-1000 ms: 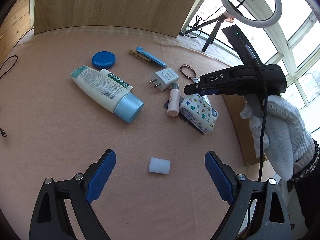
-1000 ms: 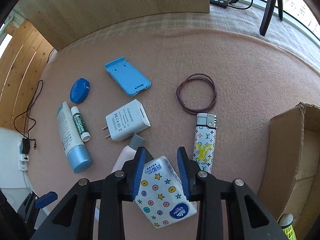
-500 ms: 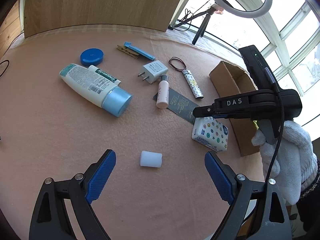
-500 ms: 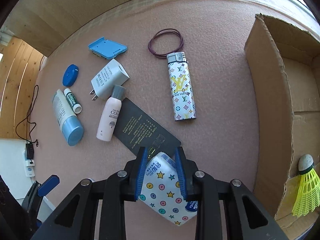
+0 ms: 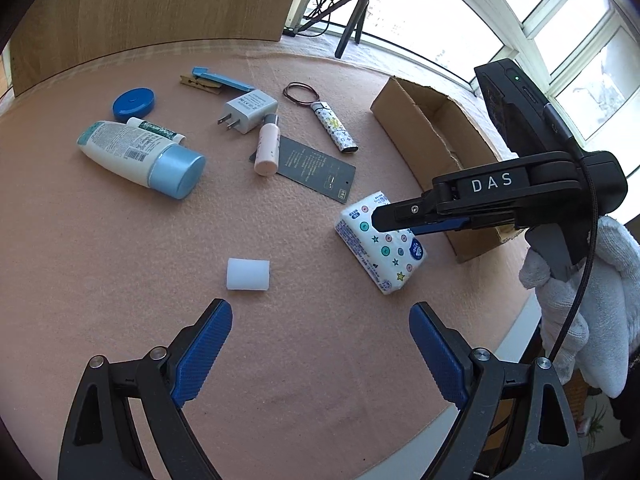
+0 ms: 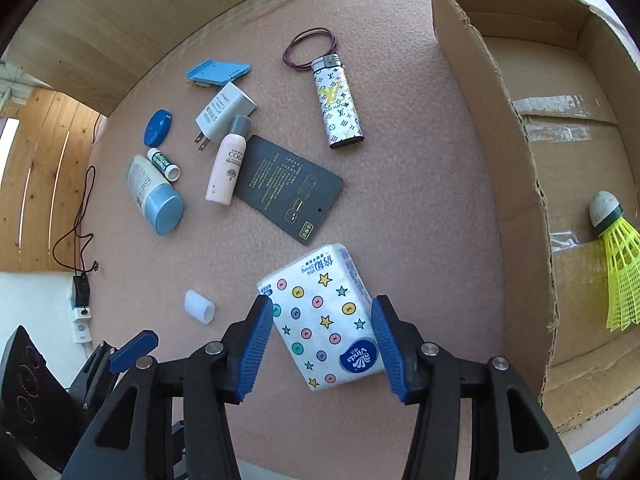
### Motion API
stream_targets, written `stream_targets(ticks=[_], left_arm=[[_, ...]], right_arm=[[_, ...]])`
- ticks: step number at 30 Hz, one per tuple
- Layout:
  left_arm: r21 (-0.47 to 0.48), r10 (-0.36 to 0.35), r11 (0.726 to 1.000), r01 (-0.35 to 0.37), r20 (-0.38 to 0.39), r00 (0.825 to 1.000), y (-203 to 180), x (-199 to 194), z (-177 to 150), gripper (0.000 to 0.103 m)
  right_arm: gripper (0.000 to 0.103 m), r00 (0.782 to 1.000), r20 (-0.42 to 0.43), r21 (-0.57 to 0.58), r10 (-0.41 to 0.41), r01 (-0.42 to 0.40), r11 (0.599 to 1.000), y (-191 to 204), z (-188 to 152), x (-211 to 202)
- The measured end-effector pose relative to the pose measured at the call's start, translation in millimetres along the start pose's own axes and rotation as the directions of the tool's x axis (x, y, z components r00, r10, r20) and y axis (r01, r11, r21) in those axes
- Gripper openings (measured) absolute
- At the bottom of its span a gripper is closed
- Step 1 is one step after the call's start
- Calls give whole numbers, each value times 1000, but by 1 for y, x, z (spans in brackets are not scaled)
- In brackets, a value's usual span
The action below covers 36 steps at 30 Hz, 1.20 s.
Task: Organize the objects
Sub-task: 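Grasp the dotted white tissue pack with the right tool, then carry the tissue pack with the right tool into the box and release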
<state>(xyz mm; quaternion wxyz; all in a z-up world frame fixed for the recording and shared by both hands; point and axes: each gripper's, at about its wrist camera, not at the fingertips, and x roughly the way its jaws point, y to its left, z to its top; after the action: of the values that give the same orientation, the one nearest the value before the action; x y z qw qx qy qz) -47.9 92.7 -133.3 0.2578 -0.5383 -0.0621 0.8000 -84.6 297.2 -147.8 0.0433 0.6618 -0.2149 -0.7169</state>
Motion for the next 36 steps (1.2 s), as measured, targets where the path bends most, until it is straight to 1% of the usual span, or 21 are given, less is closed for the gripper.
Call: stream_targets(ticks=[2,4,8,11,12,14,16,18,20,21,24,26,29,30,36], left_arm=[[9,-7,1000,7,-1,1000,-2,1,-1,92],[20,-10,1000,10,1,1000,-3,2,-1,92],[32,-24,999,25,-8,1000,-6,8,1,92],[26,-41,999,42,-21,999,-7,17,6,92],[27,-47,999,47,-26,999,-8,21,8,91],[32,-59,998,60,-39,998,-12,30,13,87],[38,-70,997,72,-54,996,-15,39,17,81],[42,-81,996,84,-71,994,-19,47,20,77],[42,-92,994,96,-87,992,-20,54,21,74],[41,-94,994,98,-94,991,-21,57,21,71],[43,-103,993,108,-105,989,-23,64,23,65],[41,-111,992,115,-108,988,-25,66,24,61],[35,-123,991,128,-116,986,-26,70,26,49],[38,-121,991,126,-115,986,-27,70,26,48],[43,-109,993,113,-95,990,-31,64,28,46]], right_arm=[[47,1000,-2,-16,8,-8,1000,8,-6,4],[47,1000,15,-35,14,-13,999,13,-12,4],[47,996,58,-56,62,-58,997,17,-22,1],[47,991,133,-73,13,-4,997,18,-28,-8],[47,990,140,-70,17,-7,998,17,-28,-9],[47,990,137,-55,32,-25,998,11,-26,-8],[47,990,133,-45,41,-35,998,7,-25,-7],[46,991,127,-42,48,-42,998,5,-25,-6],[44,991,119,-44,61,-56,997,5,-25,-4],[41,991,115,-48,64,-59,997,5,-25,-3],[35,993,106,-58,59,-53,997,6,-25,1],[33,993,97,-61,61,-55,997,6,-25,4],[32,994,91,-62,67,-62,996,6,-27,8],[31,993,89,-59,74,-69,996,5,-27,8],[31,991,104,-54,87,-82,995,4,-30,5]])
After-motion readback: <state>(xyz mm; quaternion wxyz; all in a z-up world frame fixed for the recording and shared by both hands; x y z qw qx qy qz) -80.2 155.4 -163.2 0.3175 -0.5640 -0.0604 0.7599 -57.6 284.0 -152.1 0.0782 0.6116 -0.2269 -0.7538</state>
